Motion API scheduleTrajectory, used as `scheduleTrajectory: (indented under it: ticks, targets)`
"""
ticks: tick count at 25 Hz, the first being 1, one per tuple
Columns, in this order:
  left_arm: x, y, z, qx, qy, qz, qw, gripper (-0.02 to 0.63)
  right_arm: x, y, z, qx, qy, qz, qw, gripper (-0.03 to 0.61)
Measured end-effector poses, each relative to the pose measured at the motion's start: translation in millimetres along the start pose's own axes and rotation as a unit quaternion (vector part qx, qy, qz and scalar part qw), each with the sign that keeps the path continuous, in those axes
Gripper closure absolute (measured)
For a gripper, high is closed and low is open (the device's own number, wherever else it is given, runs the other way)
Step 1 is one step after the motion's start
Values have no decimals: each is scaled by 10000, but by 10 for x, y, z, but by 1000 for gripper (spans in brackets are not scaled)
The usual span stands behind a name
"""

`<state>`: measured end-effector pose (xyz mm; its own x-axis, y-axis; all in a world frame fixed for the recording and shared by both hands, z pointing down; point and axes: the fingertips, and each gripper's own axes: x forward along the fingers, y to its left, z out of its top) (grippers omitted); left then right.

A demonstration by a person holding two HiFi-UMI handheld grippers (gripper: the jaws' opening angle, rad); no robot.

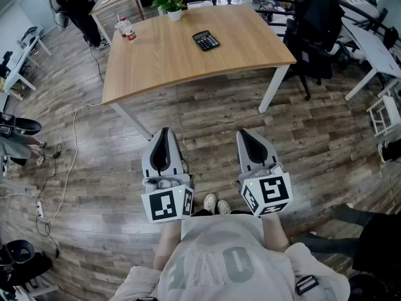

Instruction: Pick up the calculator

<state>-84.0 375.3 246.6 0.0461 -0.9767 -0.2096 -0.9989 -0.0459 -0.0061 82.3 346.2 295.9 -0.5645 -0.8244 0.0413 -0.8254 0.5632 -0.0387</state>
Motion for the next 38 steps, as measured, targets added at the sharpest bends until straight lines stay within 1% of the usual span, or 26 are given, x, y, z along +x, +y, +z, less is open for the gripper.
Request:
scheduleTrajectory:
  ticks: [7, 11, 15, 21, 27, 33, 35, 38]
  targets:
    - [1, 34, 17, 112, -41, -29, 9999, 603, -3, 47, -22, -38, 1, -53, 10000, 560]
    - [30, 48, 12, 104, -59, -77, 9999, 602, 33, 46, -20, -81, 11, -99, 9999, 561]
    - [61, 91, -2, 68, -46, -105, 9999, 603, 57, 36, -5, -7, -25, -135, 9999, 561]
    - [118, 251, -70, -3, -26, -104, 9999, 603, 152, 121, -11, 121, -118, -122, 9998, 560]
    - [150, 414, -156, -34, -21, -195, 9998, 603, 203, 198, -64, 274, -115, -241, 9993, 560]
    - [194, 603, -365, -110, 213, -136, 9996, 603, 199, 128, -191, 347, 53, -443, 9984, 560]
    - [270, 658, -371, -78, 178, -111, 9998, 602, 253, 85, -187, 397, 67, -497, 9980, 560]
    - [445, 730, -399, -83, 126, -96, 9998, 602, 388, 39, -124, 258, -36, -486, 9985, 560]
